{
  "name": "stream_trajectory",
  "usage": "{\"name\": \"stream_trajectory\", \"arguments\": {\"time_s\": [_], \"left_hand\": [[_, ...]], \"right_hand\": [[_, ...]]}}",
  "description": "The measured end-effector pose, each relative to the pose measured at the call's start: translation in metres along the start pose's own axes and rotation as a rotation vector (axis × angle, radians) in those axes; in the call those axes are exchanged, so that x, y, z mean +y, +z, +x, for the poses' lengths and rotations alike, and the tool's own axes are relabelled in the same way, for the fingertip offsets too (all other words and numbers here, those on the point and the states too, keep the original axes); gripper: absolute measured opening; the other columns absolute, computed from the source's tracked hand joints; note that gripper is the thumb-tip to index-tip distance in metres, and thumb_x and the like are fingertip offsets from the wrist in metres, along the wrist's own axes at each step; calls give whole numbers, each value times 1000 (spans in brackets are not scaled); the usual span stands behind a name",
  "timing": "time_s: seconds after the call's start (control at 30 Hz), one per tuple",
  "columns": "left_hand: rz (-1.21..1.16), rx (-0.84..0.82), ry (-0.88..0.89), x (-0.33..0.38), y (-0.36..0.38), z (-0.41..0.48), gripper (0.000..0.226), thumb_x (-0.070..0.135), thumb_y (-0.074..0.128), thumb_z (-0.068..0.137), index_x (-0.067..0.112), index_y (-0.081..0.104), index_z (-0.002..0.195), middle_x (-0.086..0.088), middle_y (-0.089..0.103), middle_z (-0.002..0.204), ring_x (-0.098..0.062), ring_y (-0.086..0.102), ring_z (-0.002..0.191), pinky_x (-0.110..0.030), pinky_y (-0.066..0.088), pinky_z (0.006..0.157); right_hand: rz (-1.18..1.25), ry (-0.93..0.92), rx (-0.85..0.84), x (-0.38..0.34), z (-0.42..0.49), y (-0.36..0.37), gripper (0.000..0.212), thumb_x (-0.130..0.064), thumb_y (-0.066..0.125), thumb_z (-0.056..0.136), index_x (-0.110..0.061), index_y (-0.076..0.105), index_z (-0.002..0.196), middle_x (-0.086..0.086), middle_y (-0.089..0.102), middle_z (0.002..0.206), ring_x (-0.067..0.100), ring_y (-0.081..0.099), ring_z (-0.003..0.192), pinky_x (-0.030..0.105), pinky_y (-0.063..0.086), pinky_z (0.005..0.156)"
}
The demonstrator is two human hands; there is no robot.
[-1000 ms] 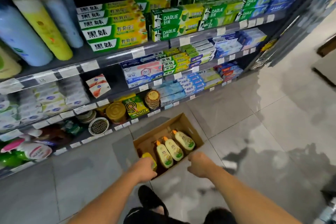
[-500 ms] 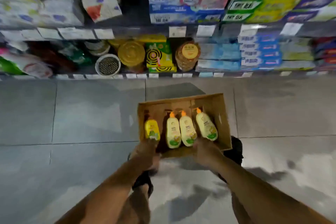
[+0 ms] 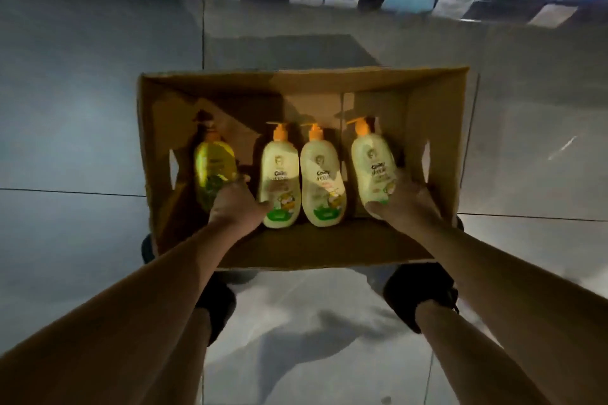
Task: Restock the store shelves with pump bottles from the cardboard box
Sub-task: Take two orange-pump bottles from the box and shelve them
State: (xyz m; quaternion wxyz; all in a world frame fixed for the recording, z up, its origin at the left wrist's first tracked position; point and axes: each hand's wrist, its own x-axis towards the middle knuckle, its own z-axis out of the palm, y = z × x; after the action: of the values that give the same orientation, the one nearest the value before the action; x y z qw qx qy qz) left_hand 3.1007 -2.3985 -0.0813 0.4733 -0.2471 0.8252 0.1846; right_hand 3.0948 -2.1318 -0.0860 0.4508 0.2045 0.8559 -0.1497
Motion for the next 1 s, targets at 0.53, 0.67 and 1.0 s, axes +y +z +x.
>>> {"name": "stream_trajectory", "arguments": {"time_s": [0.53, 0.67, 1.0], "left_hand": [[-318, 268, -287, 57, 91, 78, 110, 31, 75, 70, 24, 1, 151, -15, 28, 145, -36, 28, 136, -54, 29, 106], [-332, 240, -342, 54, 90, 86, 111, 29, 84, 62, 22, 12, 146, -14, 35, 140, -36, 34, 132, -55, 33, 103], [-479, 432, -74, 36, 34, 3, 111, 42, 85, 48, 14, 30, 140, -11, 53, 127, -33, 51, 117, -51, 50, 90]], "right_hand": [[168, 84, 258, 2, 81, 70, 112, -42, 76, 74, -16, -1, 150, 15, 7, 156, 32, 7, 144, 48, 20, 113], [111, 87, 342, -1, 87, 73, 115, -41, 81, 66, -11, 7, 149, 19, 21, 152, 36, 20, 141, 47, 21, 114], [268, 87, 422, -38, -1, 12, 105, -47, 81, 55, -17, 24, 139, 13, 38, 137, 33, 36, 128, 49, 40, 101]]}}
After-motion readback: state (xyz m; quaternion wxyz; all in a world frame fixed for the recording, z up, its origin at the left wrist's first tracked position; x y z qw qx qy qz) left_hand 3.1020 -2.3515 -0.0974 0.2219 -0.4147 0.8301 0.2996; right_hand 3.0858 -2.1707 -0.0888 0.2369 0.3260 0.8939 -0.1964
